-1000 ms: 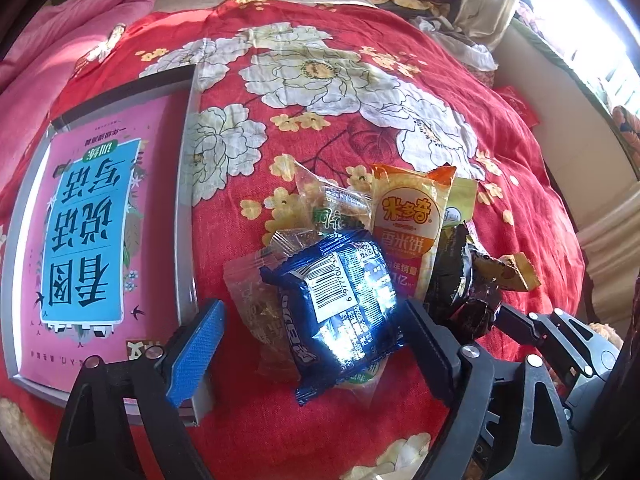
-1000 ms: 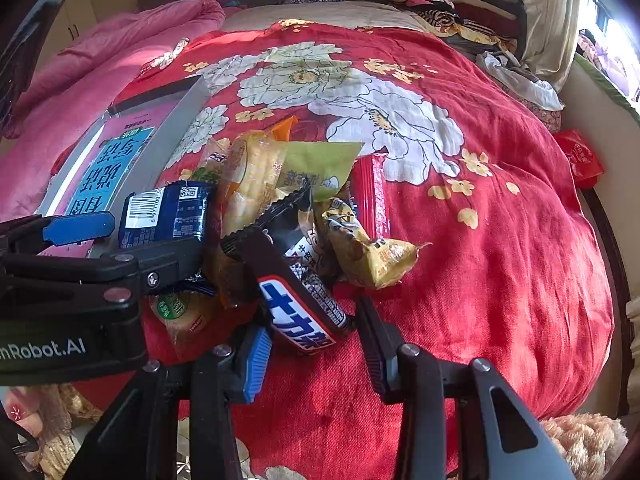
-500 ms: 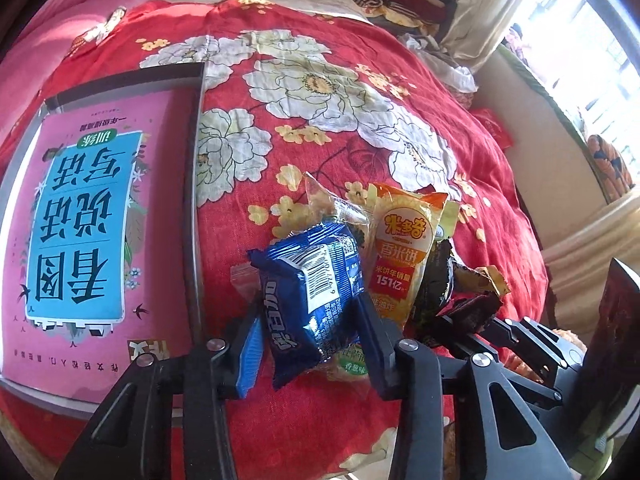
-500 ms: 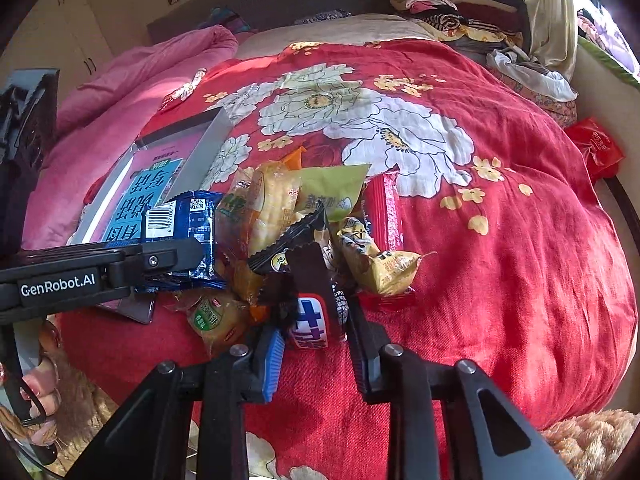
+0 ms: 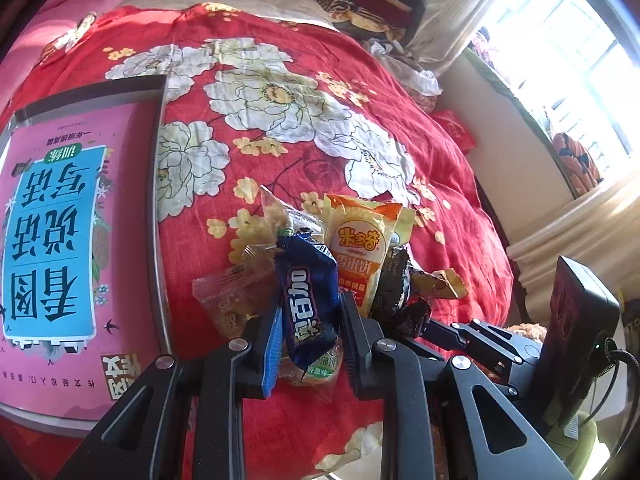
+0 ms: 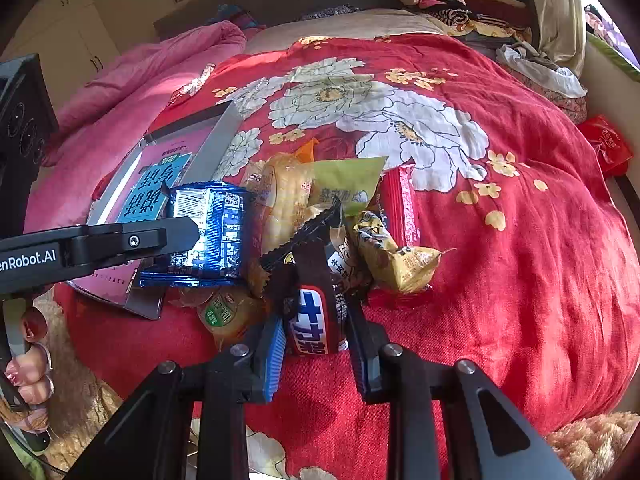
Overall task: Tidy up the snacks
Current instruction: 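Grasp the blue biscuit pack with the left gripper while the right gripper grasps the chocolate bar, then carry the blue biscuit pack with the left gripper while the right gripper carries the chocolate bar to the tray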
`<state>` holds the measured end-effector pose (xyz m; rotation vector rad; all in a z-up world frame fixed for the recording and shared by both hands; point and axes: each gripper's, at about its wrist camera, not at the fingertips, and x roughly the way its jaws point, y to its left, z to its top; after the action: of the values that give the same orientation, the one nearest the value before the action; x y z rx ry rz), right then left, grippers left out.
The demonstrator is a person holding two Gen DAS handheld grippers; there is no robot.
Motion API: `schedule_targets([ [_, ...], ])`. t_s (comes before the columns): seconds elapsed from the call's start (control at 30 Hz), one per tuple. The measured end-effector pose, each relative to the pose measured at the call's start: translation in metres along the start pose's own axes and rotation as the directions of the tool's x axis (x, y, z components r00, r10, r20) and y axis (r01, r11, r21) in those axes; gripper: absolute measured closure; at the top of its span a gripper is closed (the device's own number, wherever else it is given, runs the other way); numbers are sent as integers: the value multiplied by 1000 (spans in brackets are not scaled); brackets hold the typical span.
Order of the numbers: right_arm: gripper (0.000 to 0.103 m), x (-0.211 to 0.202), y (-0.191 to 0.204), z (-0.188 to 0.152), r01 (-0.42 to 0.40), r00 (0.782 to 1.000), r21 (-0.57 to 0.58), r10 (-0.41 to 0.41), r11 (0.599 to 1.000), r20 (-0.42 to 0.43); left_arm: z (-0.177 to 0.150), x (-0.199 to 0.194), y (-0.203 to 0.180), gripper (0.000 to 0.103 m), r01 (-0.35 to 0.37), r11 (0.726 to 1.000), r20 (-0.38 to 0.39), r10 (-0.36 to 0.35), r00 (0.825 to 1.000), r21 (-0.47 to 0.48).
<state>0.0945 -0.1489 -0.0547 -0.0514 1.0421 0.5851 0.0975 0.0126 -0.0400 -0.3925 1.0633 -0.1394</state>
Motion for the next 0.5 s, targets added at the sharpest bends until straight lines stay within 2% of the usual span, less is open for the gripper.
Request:
schedule_targets([
  [0.27,74,5,-8,-1,-34,999,39,35,999,-18,3,15,-6,77,-33,999,-16,33,999,30],
  [0.5,74,-12,-5,0,-82,996,30,81,996,49,3,10,10,80,26,999,-1,-26,1000,-37],
])
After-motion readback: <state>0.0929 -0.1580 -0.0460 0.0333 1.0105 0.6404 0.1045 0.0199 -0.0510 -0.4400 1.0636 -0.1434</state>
